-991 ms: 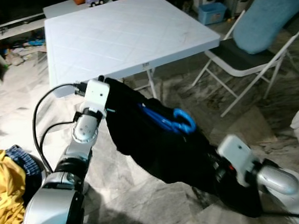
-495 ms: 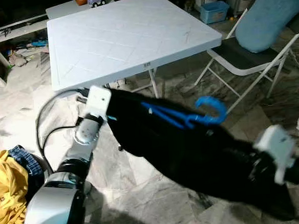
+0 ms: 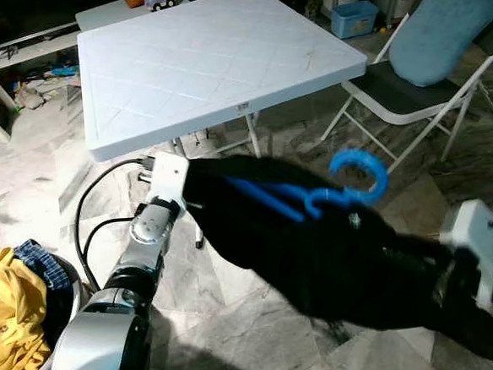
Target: Hang hanger
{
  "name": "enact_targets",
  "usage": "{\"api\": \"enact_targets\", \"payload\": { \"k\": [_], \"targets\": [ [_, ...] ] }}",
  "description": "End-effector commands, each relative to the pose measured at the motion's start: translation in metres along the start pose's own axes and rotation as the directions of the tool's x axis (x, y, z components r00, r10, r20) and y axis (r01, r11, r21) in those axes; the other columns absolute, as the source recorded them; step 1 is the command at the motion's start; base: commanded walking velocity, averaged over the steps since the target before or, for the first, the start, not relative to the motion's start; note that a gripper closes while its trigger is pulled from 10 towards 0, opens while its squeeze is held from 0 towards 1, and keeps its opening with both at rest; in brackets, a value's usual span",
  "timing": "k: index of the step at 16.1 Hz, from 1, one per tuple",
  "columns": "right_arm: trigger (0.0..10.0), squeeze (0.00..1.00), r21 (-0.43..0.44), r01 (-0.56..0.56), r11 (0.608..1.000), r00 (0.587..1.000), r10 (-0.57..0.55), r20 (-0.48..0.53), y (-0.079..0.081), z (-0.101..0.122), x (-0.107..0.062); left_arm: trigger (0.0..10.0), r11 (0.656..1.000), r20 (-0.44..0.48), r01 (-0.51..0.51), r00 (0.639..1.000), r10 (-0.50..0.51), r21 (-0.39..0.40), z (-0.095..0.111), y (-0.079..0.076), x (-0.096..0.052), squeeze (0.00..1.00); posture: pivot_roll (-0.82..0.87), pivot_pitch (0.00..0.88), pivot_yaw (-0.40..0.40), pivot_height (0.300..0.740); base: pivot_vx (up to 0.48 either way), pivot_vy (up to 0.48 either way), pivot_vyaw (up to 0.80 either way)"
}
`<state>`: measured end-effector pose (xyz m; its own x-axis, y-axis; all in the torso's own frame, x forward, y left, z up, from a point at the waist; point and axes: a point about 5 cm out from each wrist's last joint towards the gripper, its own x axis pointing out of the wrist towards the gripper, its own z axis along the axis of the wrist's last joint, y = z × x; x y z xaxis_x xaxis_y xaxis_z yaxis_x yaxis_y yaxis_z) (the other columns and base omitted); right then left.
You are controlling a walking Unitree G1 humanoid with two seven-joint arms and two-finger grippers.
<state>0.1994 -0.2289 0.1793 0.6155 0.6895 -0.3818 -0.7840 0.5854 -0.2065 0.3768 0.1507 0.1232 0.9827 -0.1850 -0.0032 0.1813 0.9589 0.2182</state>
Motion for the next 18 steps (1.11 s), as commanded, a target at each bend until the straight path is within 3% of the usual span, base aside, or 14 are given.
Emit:
{"api": "enact_targets", "payload": {
  "k": [1, 2, 5, 8, 9, 11, 14, 15, 16, 17, 18],
  "targets": [
    [10.0, 0.00, -0.063, -0.047, 0.997, 0.998, 0.044, -0.047, 0.005, -0.001, -0.001, 0.0, 0.998, 0.009, -0.055, 0.998, 0.056, -0.031, 0.007, 0.018, 0.002, 0.00, -0.24, 0.102, 0.086, 0.740, 0.000, 0.000, 0.00],
    [10.0, 0.00, -0.064, -0.091, 0.994, 0.993, 0.086, -0.085, 0.011, -0.006, -0.001, 0.0, 0.998, 0.020, -0.050, 0.999, 0.050, -0.029, 0.011, 0.020, 0.004, 0.00, -0.24, 0.106, 0.082, 0.740, 0.000, 0.000, 0.00],
    [10.0, 0.00, -0.046, -0.133, 0.990, 0.991, 0.132, -0.019, 0.018, 0.008, -0.001, 0.0, 0.998, -0.028, -0.049, 0.998, 0.048, -0.033, 0.006, 0.022, 0.003, 0.00, -0.24, 0.111, 0.087, 0.740, 0.000, 0.000, 0.00],
    [10.0, 0.00, -0.031, -0.091, 0.995, 0.985, 0.095, 0.145, 0.011, 0.032, -0.004, 0.0, 0.999, -0.120, 0.014, 0.993, -0.019, -0.043, -0.010, 0.011, -0.001, 0.00, -0.25, 0.118, 0.105, 0.740, 0.000, 0.000, 0.00],
    [10.0, 0.00, -0.012, -0.043, 0.999, 0.969, 0.045, 0.243, 0.003, 0.043, -0.007, 0.0, 0.994, -0.184, 0.099, 0.977, -0.106, -0.046, -0.024, -0.003, -0.006, 0.00, -0.25, 0.113, 0.111, 0.740, 0.000, 0.000, 0.00],
    [10.0, 0.00, 0.006, -0.016, 1.000, 0.949, 0.013, 0.315, -0.003, 0.050, -0.009, 0.0, 0.984, -0.223, 0.172, 0.958, -0.180, -0.055, -0.037, -0.019, -0.013, 0.00, -0.25, 0.109, 0.106, 0.740, 0.000, 0.000, 0.00],
    [10.0, 0.00, 0.058, 0.042, 0.997, 0.902, -0.063, 0.427, -0.013, 0.062, 0.003, 0.0, 0.971, -0.202, 0.222, 0.951, -0.236, -0.088, -0.045, -0.038, -0.020, 0.00, -0.25, 0.107, 0.080, 0.740, 0.000, 0.000, 0.00],
    [10.0, 0.00, 0.098, 0.116, 0.988, 0.876, -0.148, 0.459, -0.022, 0.066, 0.018, 0.0, 0.960, -0.166, 0.269, 0.946, -0.280, -0.084, -0.045, -0.051, -0.023, 0.00, -0.25, 0.106, 0.075, 0.740, 0.000, 0.000, 0.00],
    [10.0, 0.00, 0.113, 0.128, 0.985, 0.873, -0.166, 0.459, -0.024, 0.066, 0.021, 0.0, 0.956, -0.158, 0.282, 0.943, -0.292, -0.080, -0.044, -0.053, -0.023, 0.00, -0.25, 0.106, 0.075, 0.740, 0.000, 0.000, 0.00],
    [10.0, 0.00, 0.083, 0.153, 0.985, 0.898, -0.173, 0.405, -0.022, 0.059, 0.036, 10.0, 0.928, -0.105, 0.362, 0.923, -0.370, -0.084, -0.040, -0.065, -0.025, 0.18, -0.23, 0.101, 0.065, 0.740, 0.000, 0.000, 0.00],
    [10.0, 0.00, 0.083, 0.153, 0.985, 0.898, -0.173, 0.405, -0.022, 0.059, 0.036, 10.0, 0.928, -0.105, 0.362, 0.923, -0.370, -0.084, -0.040, -0.065, -0.025, 0.18, -0.23, 0.101, 0.065, 0.740, 0.000, 0.000, 0.00]
  ]
}}
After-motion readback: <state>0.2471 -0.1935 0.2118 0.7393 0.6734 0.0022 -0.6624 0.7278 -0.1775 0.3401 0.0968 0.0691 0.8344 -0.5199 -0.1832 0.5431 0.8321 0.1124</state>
